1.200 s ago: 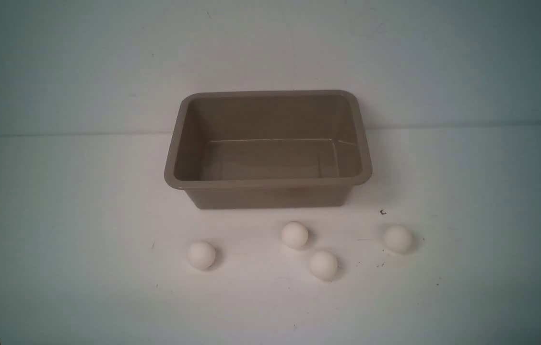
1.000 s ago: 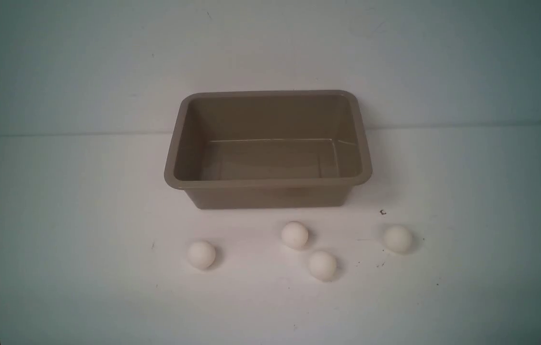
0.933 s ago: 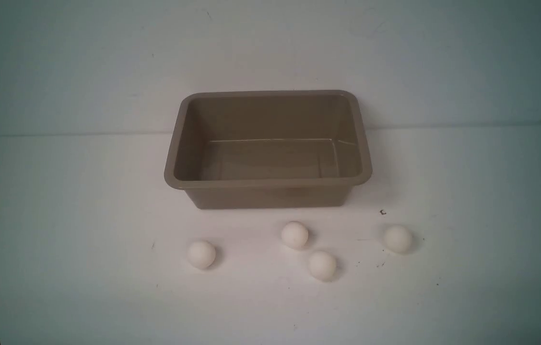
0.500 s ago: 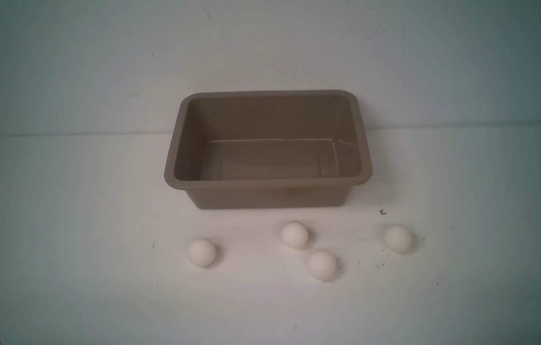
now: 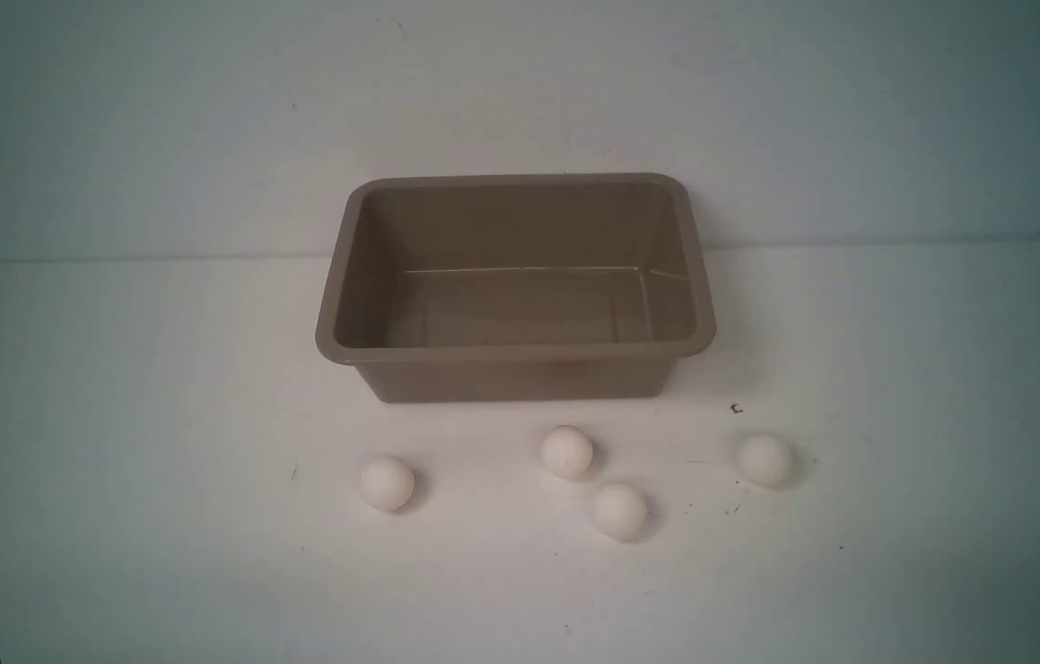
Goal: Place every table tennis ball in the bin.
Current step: Use the right arm to clamp the table tennis ball closest to it
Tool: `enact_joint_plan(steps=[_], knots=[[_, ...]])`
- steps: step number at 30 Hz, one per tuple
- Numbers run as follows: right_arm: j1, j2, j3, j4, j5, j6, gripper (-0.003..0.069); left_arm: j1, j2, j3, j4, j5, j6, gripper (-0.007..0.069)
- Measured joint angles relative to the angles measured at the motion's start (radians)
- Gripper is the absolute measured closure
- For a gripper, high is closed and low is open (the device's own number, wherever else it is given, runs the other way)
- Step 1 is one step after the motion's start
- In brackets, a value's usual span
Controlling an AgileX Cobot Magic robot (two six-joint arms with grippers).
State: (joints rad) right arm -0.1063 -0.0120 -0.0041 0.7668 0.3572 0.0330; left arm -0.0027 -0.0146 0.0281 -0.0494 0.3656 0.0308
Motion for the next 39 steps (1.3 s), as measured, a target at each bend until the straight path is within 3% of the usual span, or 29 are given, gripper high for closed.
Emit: enact_joint_plan(steps=[4, 10, 16, 19, 23, 29, 33, 37, 39], knots=[[0.000, 0.000, 0.000, 0.292, -0.024, 0.004, 0.0676, 0.000, 0.000, 0.000, 0.000, 0.000, 0.000, 0.0629], [0.000, 0.000, 0.000, 0.352, -0.030, -0.128, 0.0676, 0.000, 0.000, 0.000, 0.000, 0.000, 0.000, 0.0629], [0.000, 0.000, 0.000, 0.375, -0.028, -0.178, 0.0676, 0.000, 0.000, 0.000, -0.041, 0.000, -0.019, 0.0629], [0.000, 0.000, 0.000, 0.378, -0.011, -0.182, 0.0676, 0.000, 0.000, 0.000, -0.238, 0.000, -0.115, 0.0629], [0.000, 0.000, 0.000, 0.378, -0.007, -0.192, 0.0676, 0.000, 0.000, 0.000, -0.622, -0.002, -0.272, 0.0629], [0.000, 0.000, 0.000, 0.378, 0.018, -0.233, 0.0676, 0.000, 0.000, 0.000, -0.954, -0.019, -0.308, 0.0629], [0.000, 0.000, 0.000, 0.374, 0.047, -0.270, 0.0676, 0.000, 0.000, 0.000, -1.045, -0.057, -0.293, 0.0629], [0.000, 0.000, -0.074, 0.375, 0.149, -0.466, 0.0676, 0.000, 0.000, 0.000, -1.145, -0.111, -0.261, 0.0629], [0.000, 0.000, -0.139, 0.372, 0.198, -0.544, 0.0676, 0.000, 0.000, -0.005, -1.174, -0.113, -0.147, 0.0629]])
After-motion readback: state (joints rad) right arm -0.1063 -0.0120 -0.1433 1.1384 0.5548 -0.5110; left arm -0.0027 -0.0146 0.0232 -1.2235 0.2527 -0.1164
